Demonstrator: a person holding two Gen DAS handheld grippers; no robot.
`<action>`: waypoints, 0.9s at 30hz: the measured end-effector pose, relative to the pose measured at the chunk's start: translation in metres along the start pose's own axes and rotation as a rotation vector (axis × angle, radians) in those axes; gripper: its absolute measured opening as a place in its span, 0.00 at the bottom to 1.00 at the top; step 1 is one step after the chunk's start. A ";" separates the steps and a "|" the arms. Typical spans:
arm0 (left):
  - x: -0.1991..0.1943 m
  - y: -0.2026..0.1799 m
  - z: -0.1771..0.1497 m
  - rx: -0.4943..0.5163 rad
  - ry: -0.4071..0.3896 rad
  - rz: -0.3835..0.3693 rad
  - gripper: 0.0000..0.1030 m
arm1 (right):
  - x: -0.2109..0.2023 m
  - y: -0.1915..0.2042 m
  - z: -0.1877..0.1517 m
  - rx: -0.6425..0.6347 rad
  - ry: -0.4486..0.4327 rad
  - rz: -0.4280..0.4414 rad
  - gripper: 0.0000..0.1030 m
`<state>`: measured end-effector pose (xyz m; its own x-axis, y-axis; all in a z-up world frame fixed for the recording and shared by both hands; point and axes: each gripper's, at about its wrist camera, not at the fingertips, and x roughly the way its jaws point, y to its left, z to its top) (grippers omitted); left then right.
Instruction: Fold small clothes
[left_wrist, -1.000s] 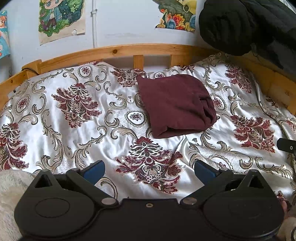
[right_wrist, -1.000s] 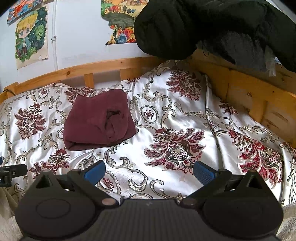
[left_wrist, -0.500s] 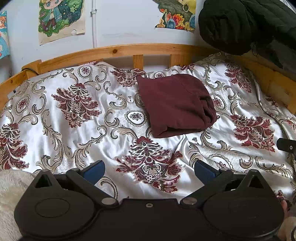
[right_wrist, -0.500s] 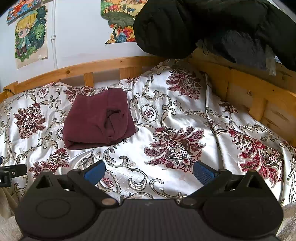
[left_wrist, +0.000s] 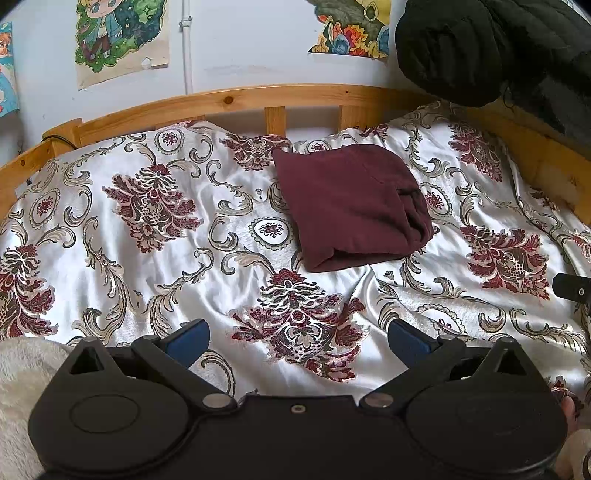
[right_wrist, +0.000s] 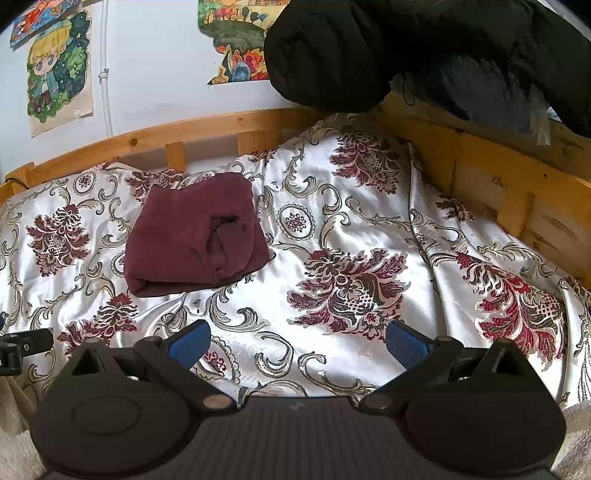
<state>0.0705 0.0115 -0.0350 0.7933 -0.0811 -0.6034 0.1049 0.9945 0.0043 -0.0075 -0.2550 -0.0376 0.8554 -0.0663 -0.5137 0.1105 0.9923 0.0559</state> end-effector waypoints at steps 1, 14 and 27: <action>0.000 0.000 0.000 0.000 0.000 0.000 0.99 | 0.000 0.000 0.000 0.000 0.001 0.000 1.00; 0.000 -0.001 0.000 0.000 0.007 -0.004 0.99 | 0.000 0.001 0.001 0.001 0.007 0.000 1.00; -0.004 -0.003 -0.003 0.029 0.013 0.004 0.99 | 0.008 0.004 -0.001 -0.011 0.064 0.010 1.00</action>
<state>0.0654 0.0093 -0.0346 0.7861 -0.0763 -0.6134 0.1197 0.9924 0.0299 -0.0008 -0.2516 -0.0421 0.8224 -0.0496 -0.5668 0.0959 0.9940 0.0522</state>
